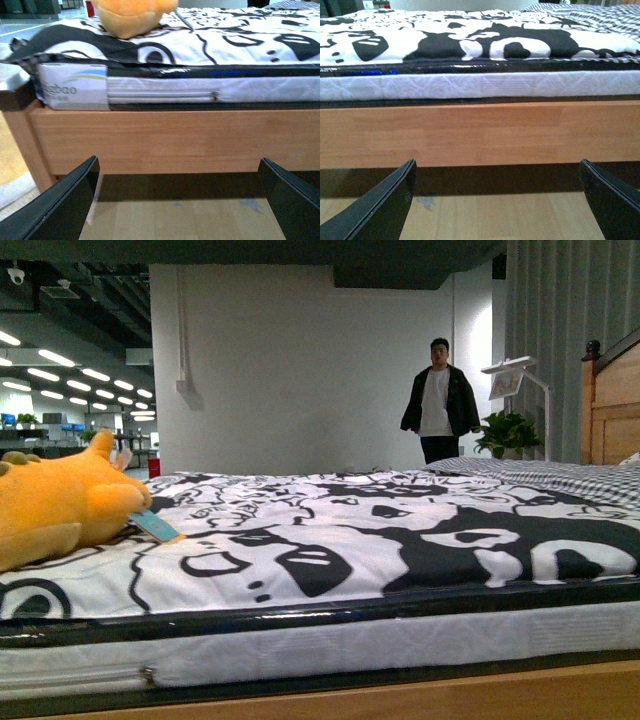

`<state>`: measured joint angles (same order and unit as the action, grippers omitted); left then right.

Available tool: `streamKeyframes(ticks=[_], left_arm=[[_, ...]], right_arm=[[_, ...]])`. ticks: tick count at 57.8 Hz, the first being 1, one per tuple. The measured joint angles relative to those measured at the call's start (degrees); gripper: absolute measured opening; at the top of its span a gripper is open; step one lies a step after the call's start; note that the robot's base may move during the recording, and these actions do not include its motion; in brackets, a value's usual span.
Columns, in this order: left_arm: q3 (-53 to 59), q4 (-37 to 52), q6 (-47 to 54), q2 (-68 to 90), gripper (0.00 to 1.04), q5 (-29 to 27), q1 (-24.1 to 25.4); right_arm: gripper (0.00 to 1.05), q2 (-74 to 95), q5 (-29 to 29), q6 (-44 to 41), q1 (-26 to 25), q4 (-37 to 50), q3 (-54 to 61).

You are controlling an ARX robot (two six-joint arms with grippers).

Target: Put away toys

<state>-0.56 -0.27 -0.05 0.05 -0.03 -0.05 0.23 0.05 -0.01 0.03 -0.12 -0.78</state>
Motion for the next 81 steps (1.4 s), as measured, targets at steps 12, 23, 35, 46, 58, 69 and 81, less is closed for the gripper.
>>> streamKeyframes(ticks=[12,23,35,46,58,69,81], left_arm=[[0.0,0.0,0.0,-0.1,0.98,0.0,0.0],[0.0,0.0,0.0,0.0,0.98,-0.1,0.0],[0.0,0.0,0.0,0.0,0.98,-0.3,-0.1],[0.0,0.0,0.0,0.0,0.98,0.0,-0.1],[0.0,0.0,0.0,0.0,0.98,0.0,-0.1],[0.0,0.0,0.0,0.0,0.98,0.0,-0.1],[0.0,0.0,0.0,0.0,0.98,0.0,-0.1]], right_arm=[[0.98,0.0,-0.1,0.0,0.0,0.0,0.0],[0.98,-0.1,-0.2,0.0,0.0,0.0,0.0],[0.98,0.0,-0.3,0.0,0.0,0.0,0.0],[0.98,0.0,-0.3,0.0,0.0,0.0,0.0],[0.98,0.0,-0.3,0.0,0.0,0.0,0.0],[0.98,8.5,-3.7,9.4,-3.9,5.7,-1.8],[0.98,30.8,-2.7,12.3,-3.1,24.8,-11.2]])
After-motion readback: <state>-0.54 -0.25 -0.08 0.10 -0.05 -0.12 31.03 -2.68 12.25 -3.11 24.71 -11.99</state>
